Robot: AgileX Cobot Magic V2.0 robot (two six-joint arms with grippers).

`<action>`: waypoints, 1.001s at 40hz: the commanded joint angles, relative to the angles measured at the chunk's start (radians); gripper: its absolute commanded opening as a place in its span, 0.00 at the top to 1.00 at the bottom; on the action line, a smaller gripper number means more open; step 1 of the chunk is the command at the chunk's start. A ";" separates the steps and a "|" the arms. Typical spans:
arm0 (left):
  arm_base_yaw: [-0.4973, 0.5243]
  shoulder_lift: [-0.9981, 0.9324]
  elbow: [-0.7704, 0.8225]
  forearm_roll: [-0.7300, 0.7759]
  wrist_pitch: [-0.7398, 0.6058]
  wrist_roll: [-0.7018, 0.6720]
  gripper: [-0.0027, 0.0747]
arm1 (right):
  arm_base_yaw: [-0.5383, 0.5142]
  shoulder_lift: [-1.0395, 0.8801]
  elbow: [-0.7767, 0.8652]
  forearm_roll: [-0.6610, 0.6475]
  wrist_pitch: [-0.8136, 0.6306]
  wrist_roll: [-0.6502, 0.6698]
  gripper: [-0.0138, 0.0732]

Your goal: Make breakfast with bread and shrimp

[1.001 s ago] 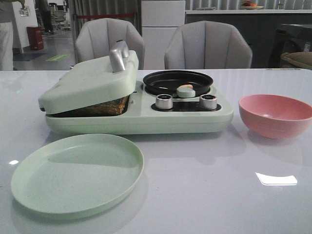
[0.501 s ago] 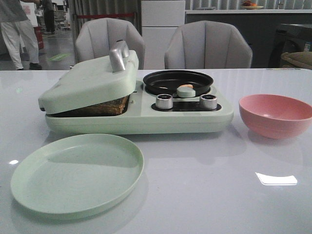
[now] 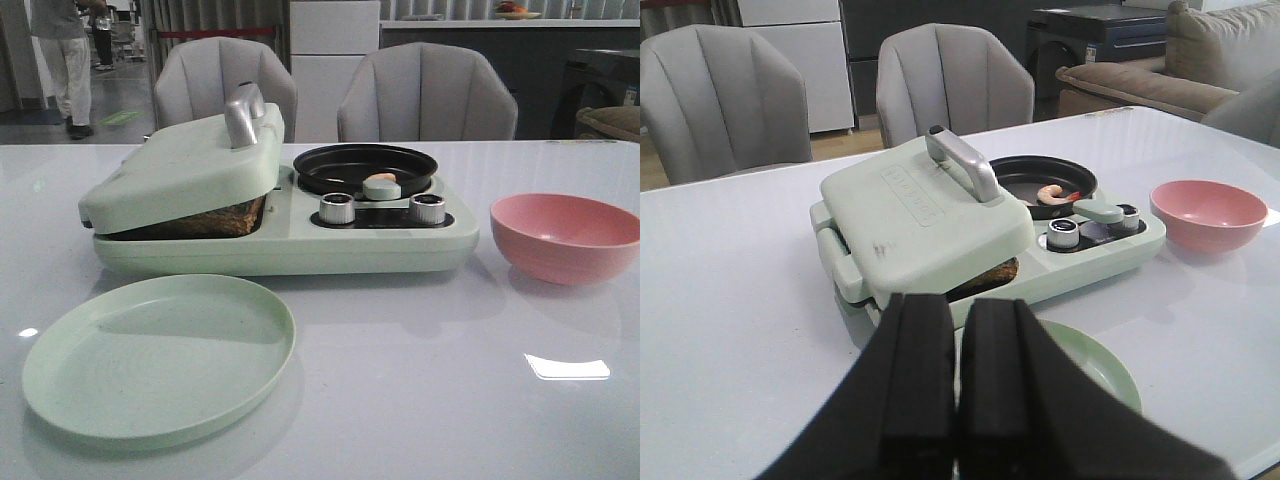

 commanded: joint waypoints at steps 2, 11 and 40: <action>-0.002 0.003 -0.025 -0.016 -0.080 -0.008 0.82 | 0.001 0.008 -0.026 -0.007 -0.085 -0.008 0.68; 0.000 0.003 -0.021 0.014 -0.083 -0.008 0.82 | 0.001 0.008 -0.026 -0.007 -0.085 -0.008 0.68; 0.246 0.003 0.318 0.255 -0.604 -0.240 0.82 | 0.001 0.008 -0.026 -0.007 -0.085 -0.008 0.68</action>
